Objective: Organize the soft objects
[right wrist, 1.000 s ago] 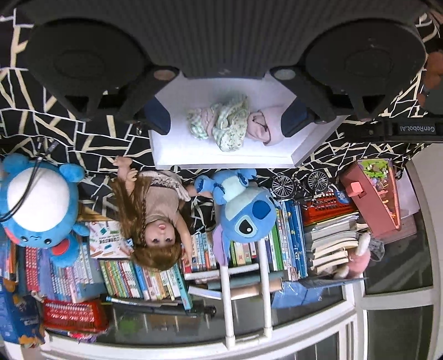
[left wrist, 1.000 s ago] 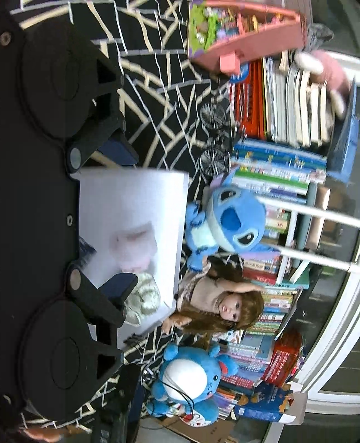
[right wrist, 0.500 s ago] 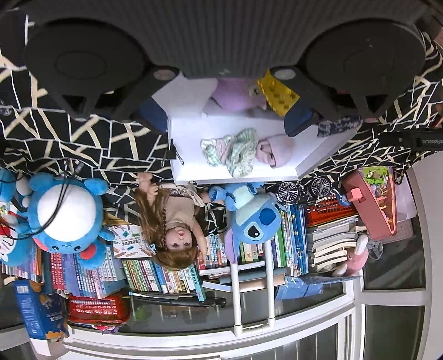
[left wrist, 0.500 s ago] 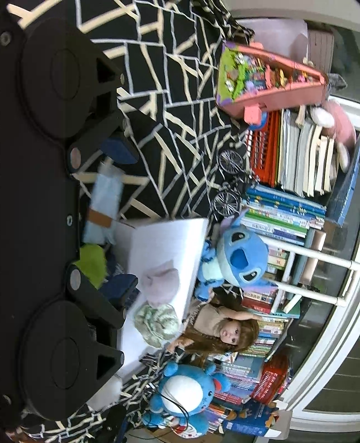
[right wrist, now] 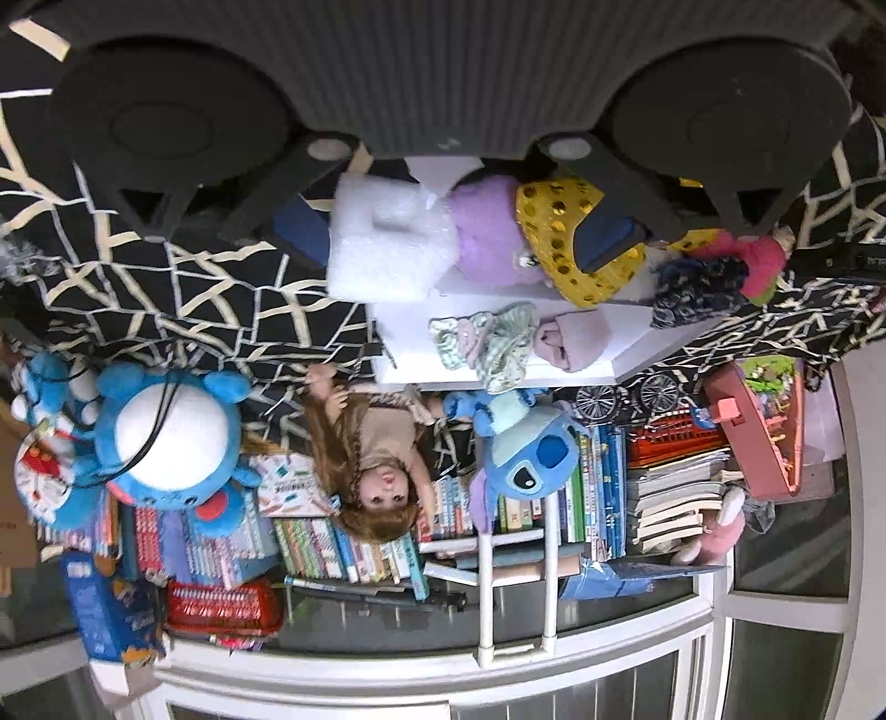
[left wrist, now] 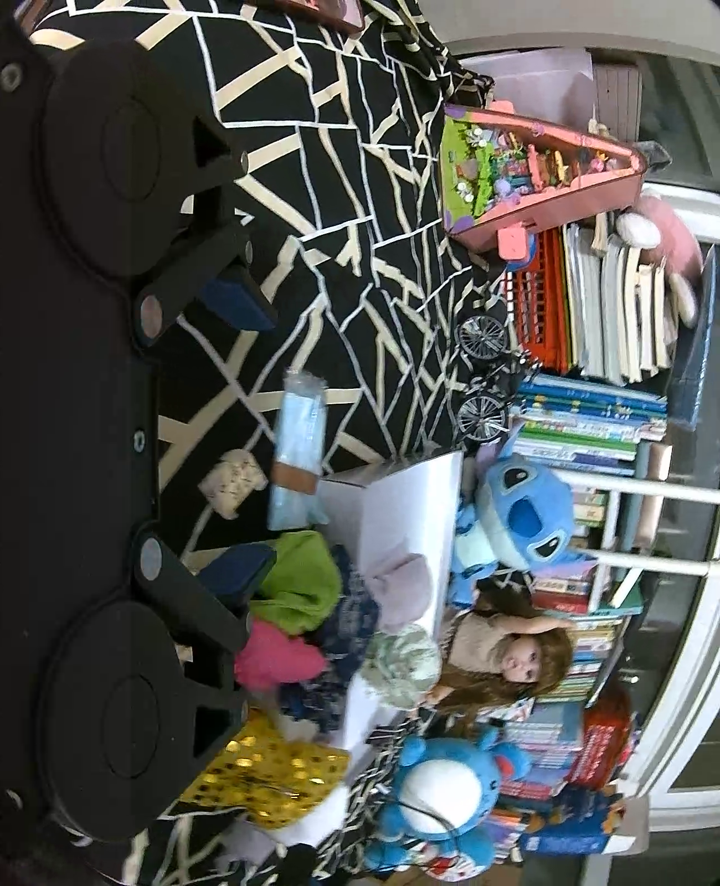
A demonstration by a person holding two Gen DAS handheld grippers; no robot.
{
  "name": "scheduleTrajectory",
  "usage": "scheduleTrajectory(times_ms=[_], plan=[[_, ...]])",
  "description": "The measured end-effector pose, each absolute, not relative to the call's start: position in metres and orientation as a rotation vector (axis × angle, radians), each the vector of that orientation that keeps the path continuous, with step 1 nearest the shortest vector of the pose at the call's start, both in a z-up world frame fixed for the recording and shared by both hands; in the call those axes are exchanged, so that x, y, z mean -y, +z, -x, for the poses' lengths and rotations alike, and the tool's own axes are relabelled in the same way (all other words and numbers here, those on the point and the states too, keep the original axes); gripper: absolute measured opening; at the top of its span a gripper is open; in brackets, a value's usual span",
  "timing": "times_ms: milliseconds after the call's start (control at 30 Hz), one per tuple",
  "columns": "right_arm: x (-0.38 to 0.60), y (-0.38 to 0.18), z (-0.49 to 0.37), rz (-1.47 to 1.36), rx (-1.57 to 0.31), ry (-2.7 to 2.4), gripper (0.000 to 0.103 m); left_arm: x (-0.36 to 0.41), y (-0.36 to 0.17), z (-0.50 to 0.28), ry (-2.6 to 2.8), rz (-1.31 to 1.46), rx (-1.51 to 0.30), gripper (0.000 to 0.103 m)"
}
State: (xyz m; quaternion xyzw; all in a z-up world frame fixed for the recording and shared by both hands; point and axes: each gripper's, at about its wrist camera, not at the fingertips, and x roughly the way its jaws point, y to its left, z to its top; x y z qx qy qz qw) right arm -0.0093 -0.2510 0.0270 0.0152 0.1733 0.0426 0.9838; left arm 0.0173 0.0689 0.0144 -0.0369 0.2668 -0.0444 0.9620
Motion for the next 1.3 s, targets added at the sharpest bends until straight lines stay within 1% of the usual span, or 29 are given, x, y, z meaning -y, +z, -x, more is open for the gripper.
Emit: scheduleTrajectory(times_ms=[33,200,300,600,933,1167,1300], plan=[[0.250,0.026,0.012,-0.020,-0.340,0.078,0.100,-0.069,0.013,-0.017,-0.095,0.072,-0.546,0.075],[0.245,0.019,0.021,0.004,-0.328,0.070,0.100,-0.069,0.005,-0.017,-0.112,0.062,-0.569,0.057],[0.244,0.015,0.025,-0.007,-0.329,0.061,0.099,-0.066,0.003,-0.018,-0.119,0.048,-0.572,0.050],[0.246,0.007,0.027,-0.008,-0.371,0.041,0.096,-0.055,-0.002,-0.026,-0.107,-0.022,-0.571,0.046],[0.246,0.000,0.024,0.014,-0.425,0.012,0.081,-0.044,-0.003,-0.037,-0.101,-0.057,-0.566,0.044],[0.248,-0.002,0.022,0.003,-0.442,0.010,0.079,-0.041,-0.004,-0.044,-0.104,-0.062,-0.563,0.044],[0.248,-0.003,0.022,0.005,-0.447,0.012,0.077,-0.039,-0.005,-0.044,-0.106,-0.069,-0.561,0.040]])
